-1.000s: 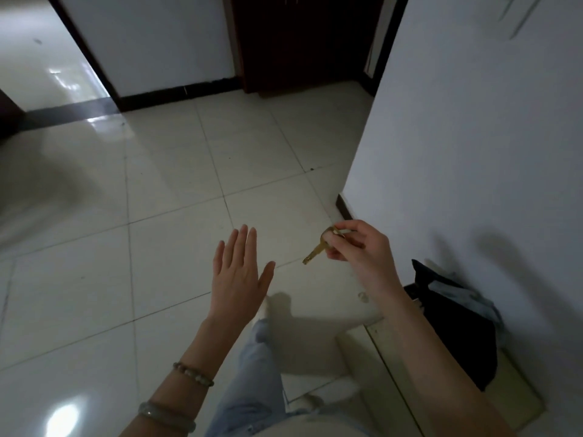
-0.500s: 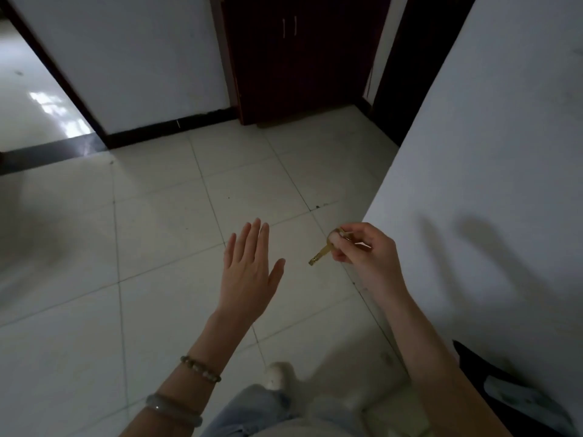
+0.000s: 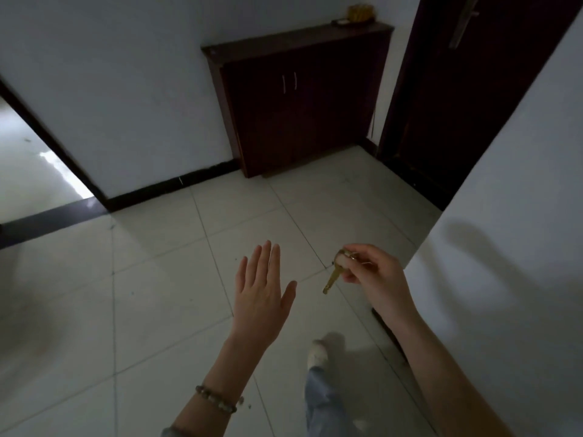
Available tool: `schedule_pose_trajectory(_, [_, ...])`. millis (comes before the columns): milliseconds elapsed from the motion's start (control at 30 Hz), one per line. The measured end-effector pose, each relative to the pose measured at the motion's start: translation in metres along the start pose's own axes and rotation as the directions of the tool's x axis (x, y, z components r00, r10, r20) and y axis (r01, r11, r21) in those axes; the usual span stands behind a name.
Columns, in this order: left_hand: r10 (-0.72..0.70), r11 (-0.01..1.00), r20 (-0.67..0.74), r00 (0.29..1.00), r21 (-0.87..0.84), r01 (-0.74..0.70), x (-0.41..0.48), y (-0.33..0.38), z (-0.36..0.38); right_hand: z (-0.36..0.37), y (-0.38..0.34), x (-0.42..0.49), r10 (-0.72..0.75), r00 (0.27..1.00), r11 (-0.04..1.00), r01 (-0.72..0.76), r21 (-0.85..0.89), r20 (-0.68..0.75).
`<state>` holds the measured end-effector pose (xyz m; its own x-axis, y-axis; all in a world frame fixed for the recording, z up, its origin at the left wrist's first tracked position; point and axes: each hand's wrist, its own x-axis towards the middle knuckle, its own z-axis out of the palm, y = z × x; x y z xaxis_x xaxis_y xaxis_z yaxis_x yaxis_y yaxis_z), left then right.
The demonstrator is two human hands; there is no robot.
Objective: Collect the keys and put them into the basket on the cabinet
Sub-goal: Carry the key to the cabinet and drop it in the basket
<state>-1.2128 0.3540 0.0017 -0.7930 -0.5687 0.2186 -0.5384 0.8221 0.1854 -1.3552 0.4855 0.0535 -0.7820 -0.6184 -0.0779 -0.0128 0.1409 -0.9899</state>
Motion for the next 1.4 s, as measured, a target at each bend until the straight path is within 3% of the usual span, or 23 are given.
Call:
schedule_pose_trajectory(300, [0.074,0.997,-0.009,0.997,0.015,-0.073,0.204,-0.007,0.020,-0.002,-0.032,0.196,-0.056,0.996,0.997,0.060,0.056,-0.065])
schedule_pose_trajectory(700, [0.102,0.995,-0.023,0.995,-0.015,-0.102,0.389,-0.034,0.063,-0.007,-0.042,0.396,-0.063,0.993,0.998,0.064,0.006,-0.101])
schedule_pose_trajectory(1167, [0.300,0.952,-0.024,0.954,-0.063,-0.301,0.693,-0.102,0.101,0.040,-0.086,0.670,-0.035,0.961,0.995,0.058,0.076,-0.276])
schedule_pose_trajectory(1400, [0.358,0.929,0.007,0.934,-0.098,-0.356,0.810,-0.110,0.132,0.030,-0.099,0.770,-0.043,0.940,0.997,0.062,0.045,-0.337])
